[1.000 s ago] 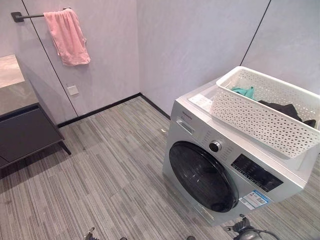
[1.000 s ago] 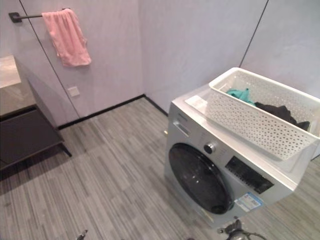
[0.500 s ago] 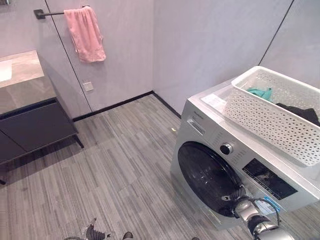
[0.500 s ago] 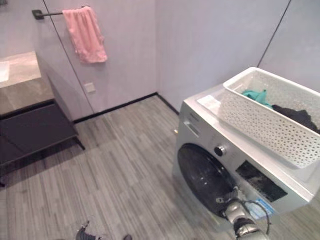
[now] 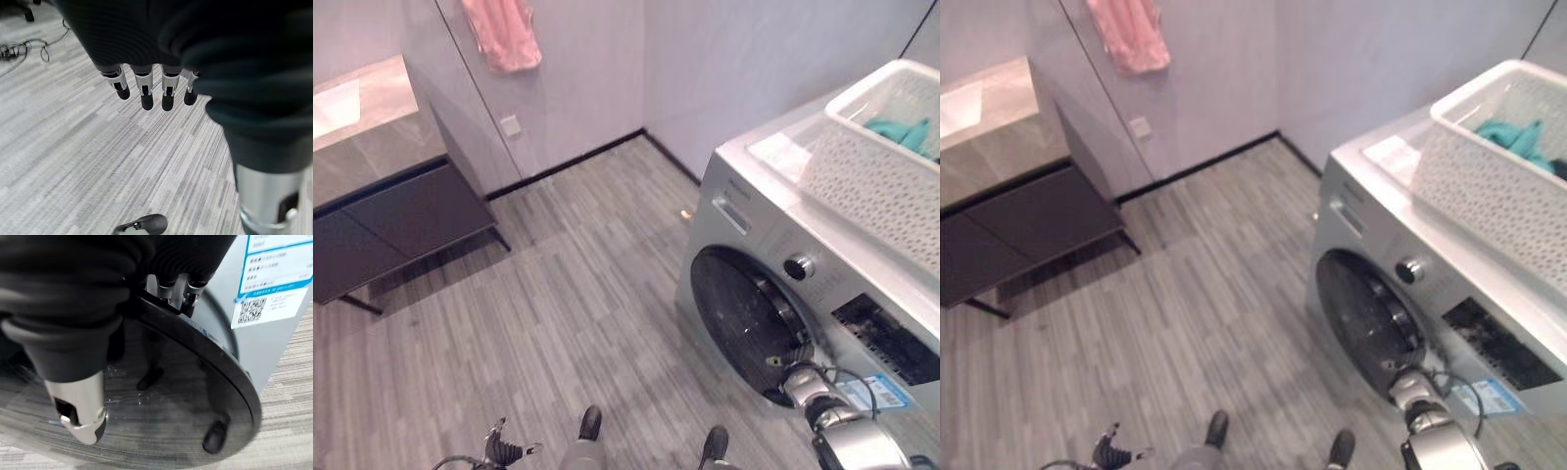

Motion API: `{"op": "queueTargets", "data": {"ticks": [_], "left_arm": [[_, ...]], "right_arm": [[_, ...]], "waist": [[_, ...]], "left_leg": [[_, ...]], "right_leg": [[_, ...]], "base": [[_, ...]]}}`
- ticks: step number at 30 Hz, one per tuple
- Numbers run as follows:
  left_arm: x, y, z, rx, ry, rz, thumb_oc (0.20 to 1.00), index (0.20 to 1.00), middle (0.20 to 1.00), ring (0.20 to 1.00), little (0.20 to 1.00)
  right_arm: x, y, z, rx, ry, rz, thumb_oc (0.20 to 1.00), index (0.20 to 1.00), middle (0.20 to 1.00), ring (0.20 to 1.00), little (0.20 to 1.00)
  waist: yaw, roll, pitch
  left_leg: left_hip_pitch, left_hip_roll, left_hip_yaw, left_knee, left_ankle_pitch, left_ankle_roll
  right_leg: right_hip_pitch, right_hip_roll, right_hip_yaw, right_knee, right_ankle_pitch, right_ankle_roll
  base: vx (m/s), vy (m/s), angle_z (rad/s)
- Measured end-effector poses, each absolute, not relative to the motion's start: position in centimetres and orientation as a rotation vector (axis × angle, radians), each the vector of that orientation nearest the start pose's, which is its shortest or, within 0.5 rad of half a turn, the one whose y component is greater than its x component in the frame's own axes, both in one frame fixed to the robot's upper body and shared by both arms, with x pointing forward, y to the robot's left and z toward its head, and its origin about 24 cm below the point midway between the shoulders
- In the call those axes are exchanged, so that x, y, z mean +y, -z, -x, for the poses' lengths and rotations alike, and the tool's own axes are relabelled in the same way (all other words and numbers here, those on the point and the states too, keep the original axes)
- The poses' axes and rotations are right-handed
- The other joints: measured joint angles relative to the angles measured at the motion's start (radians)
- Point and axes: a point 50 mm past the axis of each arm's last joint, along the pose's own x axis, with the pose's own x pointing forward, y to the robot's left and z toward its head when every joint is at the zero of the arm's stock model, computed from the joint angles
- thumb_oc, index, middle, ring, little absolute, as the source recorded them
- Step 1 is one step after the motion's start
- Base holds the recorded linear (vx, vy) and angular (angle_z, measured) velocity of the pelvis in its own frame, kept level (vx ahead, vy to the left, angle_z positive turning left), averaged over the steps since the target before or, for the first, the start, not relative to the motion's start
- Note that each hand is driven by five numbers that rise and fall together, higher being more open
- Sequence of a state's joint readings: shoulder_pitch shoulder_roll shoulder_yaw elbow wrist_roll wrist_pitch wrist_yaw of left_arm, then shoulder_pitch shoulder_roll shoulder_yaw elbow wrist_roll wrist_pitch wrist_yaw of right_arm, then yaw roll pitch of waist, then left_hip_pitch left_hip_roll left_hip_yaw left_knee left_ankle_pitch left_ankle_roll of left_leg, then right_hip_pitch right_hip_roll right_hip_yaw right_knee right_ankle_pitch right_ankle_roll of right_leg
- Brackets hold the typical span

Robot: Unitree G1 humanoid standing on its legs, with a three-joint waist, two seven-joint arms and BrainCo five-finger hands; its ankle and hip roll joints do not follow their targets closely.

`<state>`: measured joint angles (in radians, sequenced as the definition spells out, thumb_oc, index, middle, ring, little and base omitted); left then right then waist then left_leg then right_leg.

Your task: Grab the laundry basket,head to the washer,open it,put in the laundry and shut it.

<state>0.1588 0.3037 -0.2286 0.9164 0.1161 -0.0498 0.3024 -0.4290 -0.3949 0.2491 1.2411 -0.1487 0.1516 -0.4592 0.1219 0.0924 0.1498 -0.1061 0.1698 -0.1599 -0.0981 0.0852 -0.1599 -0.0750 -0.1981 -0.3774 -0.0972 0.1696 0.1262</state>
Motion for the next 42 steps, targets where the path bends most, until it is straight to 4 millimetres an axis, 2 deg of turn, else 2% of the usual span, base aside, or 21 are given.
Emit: {"op": "queueTargets", "data": {"ticks": [1, 6, 10, 14, 18, 19, 21, 22, 23, 24, 25, 27, 28, 30, 31, 33, 35, 38, 40, 41, 42], "left_arm": [[24.0, 13.9, -9.8, 0.947, -0.119, -0.614, 1.000, 1.000, 1.000, 1.000, 1.000], [22.9, 12.5, -12.8, 0.794, -0.088, -0.593, 1.000, 1.000, 1.000, 1.000, 1.000], [22.2, 10.6, -15.1, 0.662, -0.102, -0.524, 1.000, 1.000, 1.000, 1.000, 1.000], [22.6, 7.4, -17.4, 0.496, -0.117, -0.458, 1.000, 1.000, 1.000, 1.000, 1.000], [22.9, 3.6, -19.9, 0.317, -0.102, -0.384, 1.000, 1.000, 1.000, 1.000, 1.000], [22.8, 3.1, -20.4, 0.292, -0.089, -0.384, 1.000, 1.000, 1.000, 1.000, 1.000], [21.9, 2.0, -21.4, 0.241, -0.055, -0.342, 1.000, 1.000, 1.000, 1.000, 1.000], [21.6, 1.5, -21.8, 0.213, -0.037, -0.338, 1.000, 1.000, 1.000, 1.000, 1.000], [21.4, 1.3, -22.0, 0.206, -0.031, -0.332, 1.000, 1.000, 1.000, 1.000, 1.000], [21.3, 1.4, -21.9, 0.212, -0.023, -0.330, 1.000, 1.000, 1.000, 1.000, 1.000], [21.3, 1.3, -21.7, 0.209, -0.020, -0.328, 1.000, 1.000, 1.000, 1.000, 1.000], [21.5, 0.3, -21.8, 0.170, -0.032, -0.286, 1.000, 1.000, 1.000, 1.000, 1.000], [21.7, -0.5, -21.9, 0.151, -0.010, -0.272, 1.000, 1.000, 1.000, 1.000, 1.000], [23.3, -2.3, -20.7, 0.130, 0.078, -0.369, 1.000, 1.000, 1.000, 1.000, 1.000], [24.3, -3.0, -20.1, 0.144, 0.117, -0.408, 1.000, 1.000, 1.000, 1.000, 1.000], [25.1, -3.3, -19.9, 0.159, 0.150, -0.435, 1.000, 1.000, 1.000, 1.000, 1.000], [24.9, -4.3, -19.9, 0.152, 0.229, -0.378, 1.000, 1.000, 1.000, 1.000, 1.000], [25.5, -8.1, -20.2, 0.172, 0.468, -0.425, 1.000, 1.000, 1.000, 1.000, 1.000], [25.4, -9.3, -21.2, 0.173, 0.544, -0.390, 1.000, 1.000, 1.000, 1.000, 1.000], [25.3, -10.0, -21.9, 0.145, 0.552, -0.363, 1.000, 1.000, 1.000, 1.000, 1.000], [24.6, -9.6, -22.7, 0.149, 0.595, -0.307, 1.000, 1.000, 1.000, 1.000, 1.000]], "right_arm": [[-28.0, 7.2, -24.6, 0.798, 0.384, 0.898, 1.000, 1.000, 1.000, 1.000, 1.000], [-26.5, 7.3, -25.2, 0.745, 0.359, 0.840, 1.000, 1.000, 1.000, 1.000, 1.000], [-23.7, 8.1, -24.9, 0.697, 0.322, 0.679, 1.000, 1.000, 1.000, 1.000, 1.000], [-19.5, 9.2, -23.8, 0.651, 0.227, 0.480, 1.000, 1.000, 1.000, 1.000, 1.000], [-16.8, 10.3, -22.7, 0.698, 0.136, 0.205, 1.000, 1.000, 1.000, 1.000, 1.000], [-16.2, 10.5, -22.6, 0.711, 0.089, 0.165, 1.000, 1.000, 1.000, 1.000, 1.000], [-13.2, 11.3, -21.8, 0.774, -0.128, 0.070, 1.000, 1.000, 1.000, 1.000, 1.000], [-11.4, 11.5, -21.4, 0.799, -0.213, 0.052, 1.000, 1.000, 1.000, 1.000, 1.000], [-9.9, 11.7, -21.0, 0.811, -0.266, 0.032, 1.000, 1.000, 1.000, 1.000, 1.000], [-8.9, 11.9, -20.5, 0.829, -0.287, 0.019, 1.000, 1.000, 1.000, 1.000, 1.000], [-8.5, 12.4, -19.7, 0.867, -0.303, 0.017, 1.000, 1.000, 1.000, 1.000, 1.000], [-7.8, 13.2, -18.3, 0.923, -0.312, 0.001, 1.000, 1.000, 1.000, 1.000, 1.000], [-8.0, 13.3, -18.0, 0.924, -0.298, -0.023, 1.000, 1.000, 1.000, 1.000, 1.000], [-10.2, 14.3, -16.5, 0.977, -0.212, -0.047, 1.000, 1.000, 1.000, 1.000, 1.000], [-12.2, 14.9, -15.2, 1.012, -0.152, -0.037, 1.000, 1.000, 1.000, 1.000, 1.000], [-15.4, 15.7, -13.3, 1.078, -0.085, 0.028, 1.000, 1.000, 1.000, 1.000, 1.000], [-17.2, 16.3, -11.6, 1.142, -0.041, 0.055, 1.000, 1.000, 1.000, 1.000, 1.000], [-23.3, 16.4, -8.0, 1.252, 0.069, 0.175, 1.000, 1.000, 1.000, 1.000, 1.000], [-25.6, 16.2, -6.0, 1.330, 0.115, 0.231, 1.000, 1.000, 1.000, 1.000, 1.000], [-26.2, 16.2, -5.0, 1.368, 0.118, 0.255, 1.000, 1.000, 1.000, 1.000, 1.000], [-25.9, 16.4, -3.6, 1.407, 0.107, 0.254, 1.000, 1.000, 1.000, 1.000, 1.000]], "waist": [[0.001, 0.004, 0.004], [-0.002, -0.013, 0.005], [-0.004, -0.016, 0.004], [-0.012, -0.024, -0.001], [0.003, -0.026, -0.004], [0.006, -0.026, -0.004], [0.036, -0.016, -0.005], [0.041, -0.023, -0.007], [0.045, -0.032, -0.004], [0.056, -0.026, -0.004], [0.053, 0.005, -0.016], [0.049, 0.001, -0.016], [0.048, -0.005, -0.015], [0.044, -0.039, -0.026], [0.044, -0.055, -0.035], [0.040, -0.052, -0.042], [0.017, -0.087, -0.058], [-0.006, -0.094, -0.077], [-0.015, -0.088, -0.090], [-0.032, -0.088, -0.097], [-0.064, -0.091, -0.106]], "left_leg": [[-0.004, 0.001, 0.002, 0.000, 0.001, 0.000], [-0.039, 0.002, 0.001, 0.000, 0.002, -0.001], [-0.034, 0.007, 0.006, -0.001, 0.001, -0.001], [-0.030, 0.015, 0.007, 0.000, 0.001, -0.001], [-0.005, 0.026, 0.015, -0.001, 0.000, 0.000], [-0.004, 0.030, 0.013, -0.001, 0.000, 0.000], [-0.020, 0.049, 0.004, -0.001, -0.003, 0.002], [-0.031, 0.046, 0.002, 0.006, -0.009, 0.004], [-0.050, 0.015, 0.008, 0.048, -0.005, 0.006], [-0.064, -0.028, 0.017, 0.136, -0.005, 0.002], [-0.044, -0.035, 0.036, 0.115, -0.040, 0.006], [0.006, -0.062, 0.041, 0.039, -0.025, 0.019], [0.021, -0.064, 0.041, 0.016, -0.013, 0.019], [0.044, -0.065, 0.052, 0.006, -0.009, 0.018], [0.053, -0.064, 0.062, 0.005, -0.009, 0.018], [0.053, -0.053, 0.063, -0.001, -0.011, 0.022], [0.056, -0.047, 0.066, -0.001, -0.005, 0.021], [0.114, -0.025, 0.096, -0.001, -0.015, 0.008], [0.121, -0.026, 0.114, -0.001, -0.020, 0.011], [0.127, -0.026, 0.117, -0.002, -0.022, 0.012], [0.132, -0.026, 0.119, -0.002, -0.023, 0.012]], "right_leg": [[-0.006, -0.003, 0.006, 0.000, 0.001, -0.001], [-0.044, -0.002, 0.009, 0.000, 0.006, -0.007], [-0.046, 0.002, 0.010, 0.000, 0.006, -0.007], [-0.048, 0.009, 0.010, 0.000, 0.005, -0.007], [-0.031, 0.014, 0.016, 0.000, 0.005, -0.006], [-0.030, 0.018, 0.015, 0.000, 0.004, -0.004], [-0.037, 0.041, 0.009, 0.000, 0.001, -0.002], [-0.046, 0.037, 0.009, 0.000, 0.001, -0.003], [-0.059, 0.010, 0.008, 0.000, 0.011, -0.015], [-0.067, -0.018, 0.013, 0.000, 0.012, -0.016], [-0.063, -0.026, 0.015, 0.000, 0.004, -0.005], [-0.050, -0.051, 0.019, 0.000, 0.003, 0.008], [-0.039, -0.055, 0.020, 0.000, 0.004, 0.010], [-0.026, -0.063, 0.031, 0.000, 0.005, 0.012], [-0.026, -0.062, 0.043, 0.000, 0.002, 0.016], [-0.020, -0.056, 0.041, 0.002, -0.013, 0.045], [-0.019, -0.039, 0.047, 0.002, 0.012, 0.019], [0.011, -0.018, 0.074, 0.002, 0.013, 0.017], [0.023, -0.020, 0.090, 0.001, 0.013, 0.017], [0.022, -0.021, 0.092, 0.001, 0.014, 0.018], [0.023, -0.012, 0.094, 0.001, 0.018, 0.013]], "base": [[-0.13, 0.041, -0.10], [-0.05, 0.022, -0.04], [0.02, 0.010, -0.08], [0.06, -0.019, -0.06], [0.04, -0.024, -0.12], [0.00, 0.000, 0.00], [0.02, -0.005, 0.15], [0.01, 0.000, 0.32], [0.02, 0.003, 0.18], [0.02, 0.002, 0.05], [0.04, 0.010, 0.02], [0.06, 0.013, 0.19], [0.06, 0.012, 0.29], [0.05, 0.011, 0.03], [0.08, -0.006, -0.30], [0.06, -0.007, -0.17], [0.08, -0.005, 0.03], [0.08, -0.002, -0.27], [0.04, 0.009, -0.21], [0.08, 0.016, -0.11], [0.08, 0.020, -0.09]]}}
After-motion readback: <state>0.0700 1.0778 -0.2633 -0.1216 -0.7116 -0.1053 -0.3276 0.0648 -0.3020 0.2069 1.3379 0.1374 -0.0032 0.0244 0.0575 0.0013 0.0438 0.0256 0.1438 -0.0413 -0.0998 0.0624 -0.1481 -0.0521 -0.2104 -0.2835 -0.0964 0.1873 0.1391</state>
